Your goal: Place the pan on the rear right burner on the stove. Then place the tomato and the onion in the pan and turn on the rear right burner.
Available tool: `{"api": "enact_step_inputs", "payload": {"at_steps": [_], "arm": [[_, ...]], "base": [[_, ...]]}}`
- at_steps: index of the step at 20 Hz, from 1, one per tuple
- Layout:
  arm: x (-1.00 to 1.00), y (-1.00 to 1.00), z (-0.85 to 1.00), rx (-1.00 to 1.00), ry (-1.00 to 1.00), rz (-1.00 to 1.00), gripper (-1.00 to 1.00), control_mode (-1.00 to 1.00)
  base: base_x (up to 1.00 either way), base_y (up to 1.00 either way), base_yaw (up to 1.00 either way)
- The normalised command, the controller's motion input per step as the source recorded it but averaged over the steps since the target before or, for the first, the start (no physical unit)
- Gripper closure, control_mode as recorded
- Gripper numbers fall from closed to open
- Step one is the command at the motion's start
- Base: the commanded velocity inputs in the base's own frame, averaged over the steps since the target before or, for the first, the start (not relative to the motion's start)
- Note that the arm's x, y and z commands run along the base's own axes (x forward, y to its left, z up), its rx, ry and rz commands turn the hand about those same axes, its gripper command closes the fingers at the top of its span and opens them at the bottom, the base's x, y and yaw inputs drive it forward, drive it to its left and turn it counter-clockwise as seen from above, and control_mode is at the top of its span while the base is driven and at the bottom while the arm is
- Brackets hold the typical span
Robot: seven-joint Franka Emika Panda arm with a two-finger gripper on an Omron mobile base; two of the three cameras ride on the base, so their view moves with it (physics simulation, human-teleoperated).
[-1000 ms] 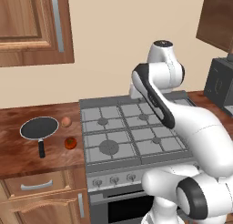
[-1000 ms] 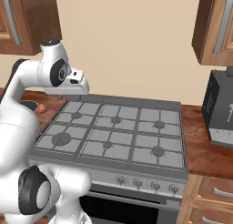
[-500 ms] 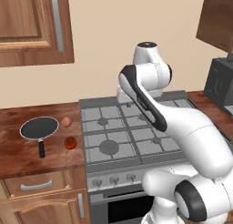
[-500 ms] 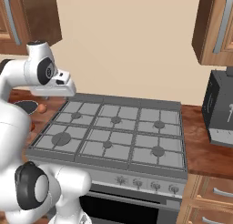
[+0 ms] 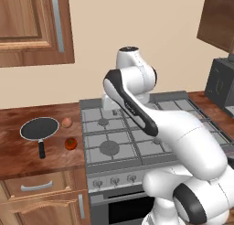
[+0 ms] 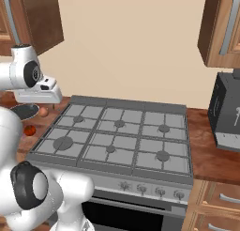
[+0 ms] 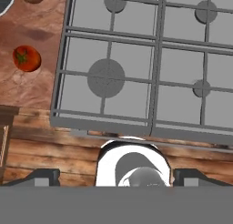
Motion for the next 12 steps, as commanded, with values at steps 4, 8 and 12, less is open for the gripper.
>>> {"api": "enact_step_inputs", "payload": {"at_steps": [4,8,12], "arm": [[-0.16,0.57,-0.16,0.0,0.01,0.0,-1.0,-1.0],[-0.11,0.57,-0.21,0.0,0.0,0.0,-1.0,-1.0],[-0.04,0.57,-0.21,0.0,0.0,0.0,-1.0,-1.0]], "base": [[0.0,0.0,0.0],[0.0,0.0,0.0],[0.0,0.0,0.0]]}}
